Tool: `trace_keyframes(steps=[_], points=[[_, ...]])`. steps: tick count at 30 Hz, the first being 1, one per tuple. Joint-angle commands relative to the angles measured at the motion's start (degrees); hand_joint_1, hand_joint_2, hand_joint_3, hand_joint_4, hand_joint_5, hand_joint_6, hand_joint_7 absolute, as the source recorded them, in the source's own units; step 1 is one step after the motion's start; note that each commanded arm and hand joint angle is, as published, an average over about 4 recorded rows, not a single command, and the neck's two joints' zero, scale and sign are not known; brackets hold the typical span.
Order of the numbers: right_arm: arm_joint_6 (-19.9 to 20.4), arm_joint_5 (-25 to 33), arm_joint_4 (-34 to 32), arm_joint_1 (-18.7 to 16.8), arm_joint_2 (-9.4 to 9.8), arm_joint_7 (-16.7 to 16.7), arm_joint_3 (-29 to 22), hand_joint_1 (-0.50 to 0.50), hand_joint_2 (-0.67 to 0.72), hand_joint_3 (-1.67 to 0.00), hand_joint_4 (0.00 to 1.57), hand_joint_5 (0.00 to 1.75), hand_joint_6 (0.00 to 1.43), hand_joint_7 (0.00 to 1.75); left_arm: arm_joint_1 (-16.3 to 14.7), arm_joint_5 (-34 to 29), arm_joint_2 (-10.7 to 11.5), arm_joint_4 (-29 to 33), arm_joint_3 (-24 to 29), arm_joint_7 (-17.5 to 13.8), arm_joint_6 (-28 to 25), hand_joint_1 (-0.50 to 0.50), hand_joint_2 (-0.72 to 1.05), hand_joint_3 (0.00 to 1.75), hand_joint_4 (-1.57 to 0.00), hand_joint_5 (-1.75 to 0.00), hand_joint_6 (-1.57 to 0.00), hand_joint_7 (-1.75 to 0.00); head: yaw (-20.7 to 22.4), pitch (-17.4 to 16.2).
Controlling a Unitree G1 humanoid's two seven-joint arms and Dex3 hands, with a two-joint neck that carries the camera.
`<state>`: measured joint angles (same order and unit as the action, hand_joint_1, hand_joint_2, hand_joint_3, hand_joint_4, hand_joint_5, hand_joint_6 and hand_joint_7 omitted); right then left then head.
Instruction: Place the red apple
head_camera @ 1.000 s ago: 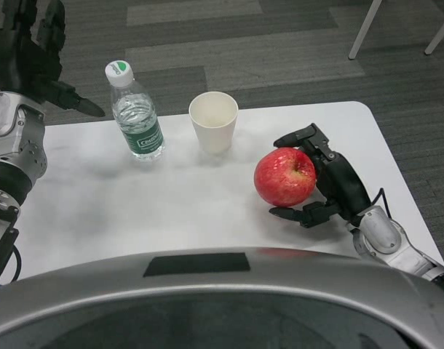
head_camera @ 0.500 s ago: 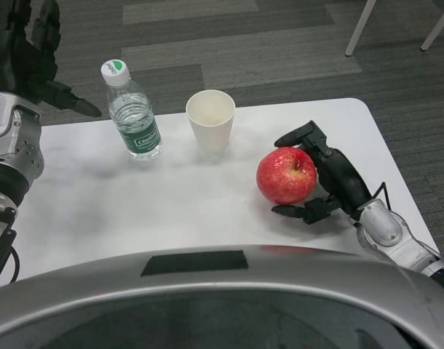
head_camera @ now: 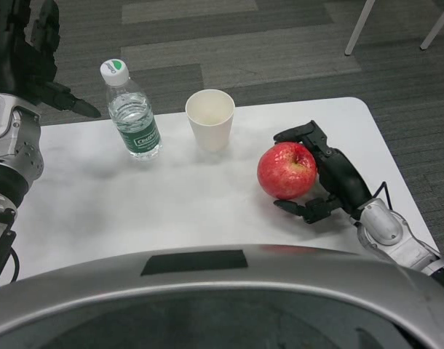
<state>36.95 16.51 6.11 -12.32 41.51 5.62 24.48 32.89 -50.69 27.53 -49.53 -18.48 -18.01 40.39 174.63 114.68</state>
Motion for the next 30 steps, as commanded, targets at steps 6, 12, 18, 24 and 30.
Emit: trace_keyframes(steps=[6, 12, 18, 24, 30], points=[[-0.46, 0.01, 0.13, -0.27, -0.31, -0.72, -0.61, -0.42, -0.48, -0.79, 0.00, 0.00, 0.00, 0.44, -0.72, -0.20, 0.68, -0.37, 0.20, 0.25, -0.22, -0.50, -0.28, 0.07, 0.00, -0.08, 0.00, -0.07, -0.13, -0.12], [-0.48, 0.01, 0.22, -0.34, -0.38, -1.14, -0.97, -0.46, -0.41, -0.59, 0.00, 0.00, 0.00, 0.42, -0.68, -0.16, 0.68, -0.39, 0.20, 0.25, -0.22, -0.50, -0.28, 0.07, 0.00, -0.10, 0.00, -0.07, -0.18, -0.25], [-0.48, -0.01, 0.22, -0.36, -0.36, -1.56, -1.21, -0.46, -0.35, -0.44, 0.00, 0.00, 0.00, 0.42, -0.72, -0.11, 0.68, -0.37, 0.12, 0.25, -0.22, -0.50, -0.28, 0.02, 0.00, -0.03, 0.00, -0.07, -0.18, -0.33], [-0.48, -0.30, 0.38, -0.52, -0.29, -1.95, -1.58, -0.46, -0.19, -0.20, 0.00, 0.00, 0.00, 0.35, -0.79, -0.13, 0.68, -0.31, 0.12, 0.25, -0.22, -0.50, -0.28, 0.09, 0.00, 0.00, 0.00, -0.07, -0.17, -0.34], [-0.48, -0.56, 0.40, -0.56, -0.29, -2.11, -1.93, -0.46, 0.12, -0.06, 0.00, 0.00, 0.00, 0.28, -0.85, -0.20, 0.68, -0.22, 0.12, 0.25, -0.22, -0.50, -0.28, 0.02, 0.00, -0.08, 0.00, -0.07, -0.06, -0.22]])
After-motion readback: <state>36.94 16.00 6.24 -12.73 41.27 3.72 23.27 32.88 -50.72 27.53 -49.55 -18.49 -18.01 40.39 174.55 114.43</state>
